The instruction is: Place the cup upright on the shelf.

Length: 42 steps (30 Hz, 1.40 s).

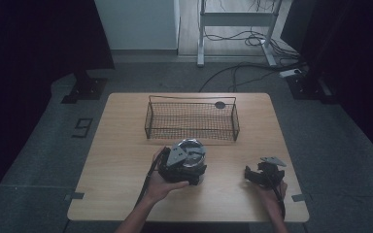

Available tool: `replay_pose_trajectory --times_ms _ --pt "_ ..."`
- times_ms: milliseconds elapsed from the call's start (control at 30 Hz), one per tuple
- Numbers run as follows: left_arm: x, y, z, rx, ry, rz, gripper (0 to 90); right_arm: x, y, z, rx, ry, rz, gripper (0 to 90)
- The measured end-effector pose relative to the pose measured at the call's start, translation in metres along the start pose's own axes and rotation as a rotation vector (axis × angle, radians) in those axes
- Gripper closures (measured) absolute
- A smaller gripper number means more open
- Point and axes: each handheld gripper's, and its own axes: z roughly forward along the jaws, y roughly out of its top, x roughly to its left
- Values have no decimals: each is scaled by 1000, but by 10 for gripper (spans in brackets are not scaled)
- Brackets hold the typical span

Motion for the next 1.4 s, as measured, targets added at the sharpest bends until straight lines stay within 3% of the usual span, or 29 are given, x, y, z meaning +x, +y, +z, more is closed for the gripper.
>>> replay_pose_trajectory --times_ms 733,1400 --pt "14 20 5 -20 3 -4 40 0 0 0 0 0 2 83" --pt "25 35 20 -25 0 1 39 0 0 0 -5 0 -7 100"
